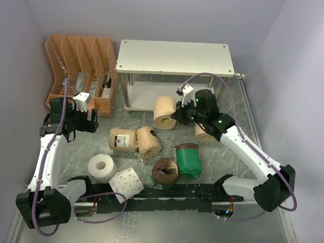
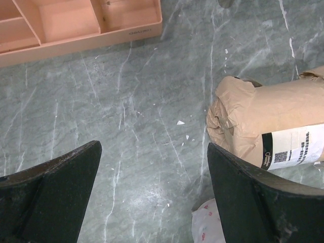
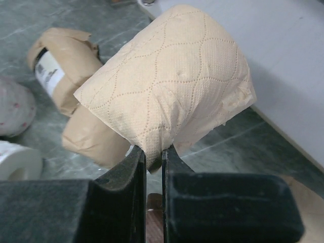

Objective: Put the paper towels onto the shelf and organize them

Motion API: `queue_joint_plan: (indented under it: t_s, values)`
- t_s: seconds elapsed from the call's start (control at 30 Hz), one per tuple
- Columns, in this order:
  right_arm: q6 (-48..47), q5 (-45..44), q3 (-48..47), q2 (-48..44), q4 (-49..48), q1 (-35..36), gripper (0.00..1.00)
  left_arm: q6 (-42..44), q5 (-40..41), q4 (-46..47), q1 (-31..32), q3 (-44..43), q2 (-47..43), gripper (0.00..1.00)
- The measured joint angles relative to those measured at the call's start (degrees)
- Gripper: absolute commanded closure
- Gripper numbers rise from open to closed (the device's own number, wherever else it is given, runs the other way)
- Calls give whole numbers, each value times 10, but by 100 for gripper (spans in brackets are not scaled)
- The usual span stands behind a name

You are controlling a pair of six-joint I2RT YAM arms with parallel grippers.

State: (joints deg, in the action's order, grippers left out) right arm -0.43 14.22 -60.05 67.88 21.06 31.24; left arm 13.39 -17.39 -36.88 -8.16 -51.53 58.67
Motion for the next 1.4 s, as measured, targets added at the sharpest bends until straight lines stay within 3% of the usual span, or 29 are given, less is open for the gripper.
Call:
queue_joint_plan:
  t_s: [0.3, 0.53, 0.7, 0.87, 1.2, 1.4]
  values:
    - [73, 51, -1, 0, 20, -23, 100, 2, 13, 5, -6, 26, -66, 3]
    - [399, 131, 103, -28, -54, -146, 100, 2, 22, 14, -17, 26, -50, 3]
    - [645, 134, 179, -14, -119, -207, 100, 2, 24, 14, -24, 26, -43, 3]
    - [793, 108, 180, -6, -195, -269, 100, 2, 24, 14, -39, 26, -46, 3]
    - [918, 1, 214, -5, -327, -364, 100, 12, -13, 8, -57, 26, -23, 3]
    - [956, 3, 227, 38, -376, -373, 100, 14, -25, 5, -59, 26, -26, 3]
